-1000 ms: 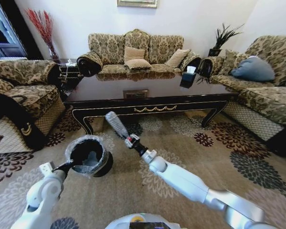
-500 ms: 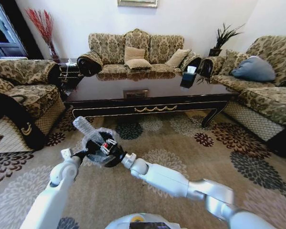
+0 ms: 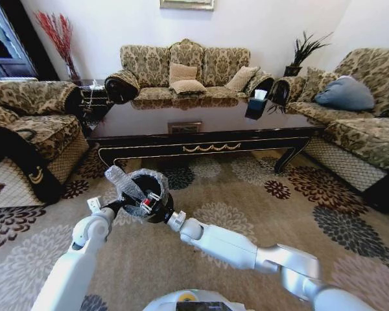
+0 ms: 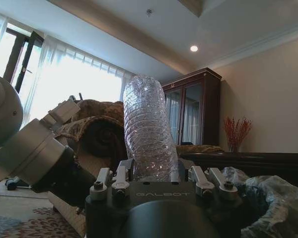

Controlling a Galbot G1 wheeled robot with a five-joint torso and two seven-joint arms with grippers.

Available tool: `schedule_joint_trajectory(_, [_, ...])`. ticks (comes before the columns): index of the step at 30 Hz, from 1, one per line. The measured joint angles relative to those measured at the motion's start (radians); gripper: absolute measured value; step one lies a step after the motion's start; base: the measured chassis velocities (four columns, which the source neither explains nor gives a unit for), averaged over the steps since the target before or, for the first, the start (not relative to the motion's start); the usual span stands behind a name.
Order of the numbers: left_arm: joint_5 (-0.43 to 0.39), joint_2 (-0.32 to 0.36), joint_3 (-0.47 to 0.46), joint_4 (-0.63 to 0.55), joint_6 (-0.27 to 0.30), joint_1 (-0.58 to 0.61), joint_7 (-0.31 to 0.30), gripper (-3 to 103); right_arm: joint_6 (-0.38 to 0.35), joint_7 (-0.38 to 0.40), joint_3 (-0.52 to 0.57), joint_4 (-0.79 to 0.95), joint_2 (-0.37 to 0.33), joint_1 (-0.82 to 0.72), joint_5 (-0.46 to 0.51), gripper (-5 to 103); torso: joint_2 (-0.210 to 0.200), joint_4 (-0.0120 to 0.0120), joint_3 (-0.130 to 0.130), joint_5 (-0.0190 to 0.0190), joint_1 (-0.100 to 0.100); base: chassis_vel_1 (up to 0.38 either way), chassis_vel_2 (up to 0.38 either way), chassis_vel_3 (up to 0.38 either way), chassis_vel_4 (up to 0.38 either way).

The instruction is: Move to the front of the table and pick up the trash from the floor, then place it into the trash bin.

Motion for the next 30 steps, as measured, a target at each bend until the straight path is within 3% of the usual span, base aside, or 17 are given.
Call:
schedule_joint_trajectory(1, [0.000,0.000,0.000,0.000,0.000,0.000,0.000,2,0.000,0.000,0.000,0.000,0.000,0.000,0.000,47,0.000,0.0000,0.000,0.0000,0.000,0.000,0.000,0.000,0.000])
schedule_joint_trajectory(4, [-0.013,0.006,-0.019,-0.018,0.004,0.020,0.000,2,-0.001,0.012,0.007,-0.004,0.005,-0.008,-0.014,64,0.000,0.0004,0.000,-0.0001,0.000,0.000,0.000,0.000,0.000])
schedule_joint_trajectory(10, [-0.019,0.002,-0.037,-0.048,0.007,0.050,0.000,2,-0.014,0.033,0.020,-0.008,0.010,-0.010,-0.019,80,0.000,0.0002,0.000,0.0001,0.000,0.000,0.000,0.000,0.000])
schedule_joint_trajectory(14, [-0.018,-0.008,-0.059,-0.071,0.008,0.085,0.000,2,-0.017,0.035,0.050,-0.007,-0.002,-0.019,-0.026,99,0.000,0.0003,0.000,0.0000,0.000,0.000,0.000,0.000,0.000])
schedule_joint_trajectory(20, [-0.014,-0.017,-0.091,-0.098,0.016,0.117,-0.007,2,-0.017,0.035,0.122,0.010,-0.019,-0.044,-0.038,100,0.000,0.0000,0.000,0.0000,0.000,0.000,0.000,0.000,0.000])
schedule_joint_trajectory(22, [-0.019,-0.020,-0.114,-0.123,0.060,0.140,-0.046,2,-0.025,0.012,0.195,0.026,-0.035,-0.060,-0.016,100,0.000,0.0002,0.000,0.0001,0.000,0.000,0.000,0.000,0.000])
schedule_joint_trajectory(27, [-0.025,-0.033,-0.172,-0.170,0.095,0.207,-0.079,2,-0.130,-0.007,0.368,0.027,-0.062,-0.103,0.031,100,0.000,0.0003,0.000,0.0001,0.000,0.000,0.000,0.000,0.000])
schedule_joint_trajectory(30, [-0.022,-0.050,-0.221,-0.182,0.079,0.251,-0.082,2,-0.245,0.110,0.498,0.009,-0.079,-0.151,0.022,100,0.000,0.0003,0.000,0.0003,0.000,0.000,0.000,0.000,0.000])
